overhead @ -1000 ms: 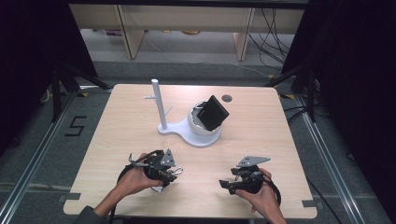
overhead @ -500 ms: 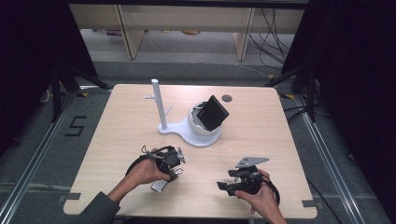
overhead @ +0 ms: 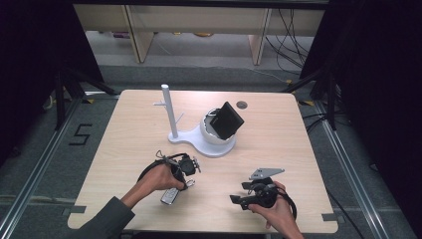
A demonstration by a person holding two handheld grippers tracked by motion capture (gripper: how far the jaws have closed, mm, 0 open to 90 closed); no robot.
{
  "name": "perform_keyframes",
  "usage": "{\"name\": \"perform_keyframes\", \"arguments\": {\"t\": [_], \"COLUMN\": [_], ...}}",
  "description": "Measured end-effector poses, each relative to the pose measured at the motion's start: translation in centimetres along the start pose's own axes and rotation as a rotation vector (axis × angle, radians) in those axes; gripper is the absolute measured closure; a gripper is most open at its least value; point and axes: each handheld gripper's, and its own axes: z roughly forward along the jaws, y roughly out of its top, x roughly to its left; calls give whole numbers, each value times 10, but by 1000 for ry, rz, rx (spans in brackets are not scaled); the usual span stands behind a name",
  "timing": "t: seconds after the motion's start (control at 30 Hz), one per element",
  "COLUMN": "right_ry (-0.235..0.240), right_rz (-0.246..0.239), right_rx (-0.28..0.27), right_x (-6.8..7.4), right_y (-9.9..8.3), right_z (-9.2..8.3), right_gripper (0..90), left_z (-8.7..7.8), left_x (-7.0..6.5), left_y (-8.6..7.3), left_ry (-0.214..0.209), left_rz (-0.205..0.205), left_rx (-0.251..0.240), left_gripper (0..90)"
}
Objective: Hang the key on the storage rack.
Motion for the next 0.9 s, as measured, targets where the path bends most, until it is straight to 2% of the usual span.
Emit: {"name": "perform_keyframes", "arguments": {"t": [0.17, 0.27, 0.37, 0.4, 0.5, 0.6, 0.7, 0.77, 0.8, 0.83, 0.87, 0.9], "right_ry": [6, 7, 7, 17, 6, 8, 4, 7, 4, 5, 4, 3], "right_rz": [7, 4, 2, 3, 2, 0, 1, 1, -1, 4, 27, 13], "right_rx": [5, 4, -4, -11, -5, -8, -11, -12, -9, -9, -12, -18], "right_x": [0, 0, 0, 0, 0, 1, 0, -1, -1, -2, 0, -1], "right_y": [0, 0, 0, -1, 0, 0, 0, 0, 0, 0, 0, 0], "right_z": [0, 0, 0, 2, 1, 1, 0, 0, 0, 0, 0, -1], "right_gripper": [308, 308, 308, 309, 309, 314, 314, 315, 315, 315, 315, 315], "left_z": [1, 1, 1, 1, 1, 1, 1, 0, 0, 0, -1, -4], "left_x": [1, 5, 4, 4, 4, 6, 7, 6, 7, 8, 8, 8], "left_y": [8, 9, 9, 9, 8, 6, 4, 3, 3, 3, 2, 2], "left_ry": [-12, -34, -32, -26, -20, -42, -35, -44, -30, -24, -36, -35], "left_rz": [-16, -47, -42, -33, -8, -3, 15, 13, 28, 29, 29, 20], "left_rx": [58, 68, 70, 68, 62, 42, 26, 26, 18, 17, 17, -6], "left_gripper": [715, 740, 749, 750, 751, 753, 753, 754, 754, 754, 754, 754]}}
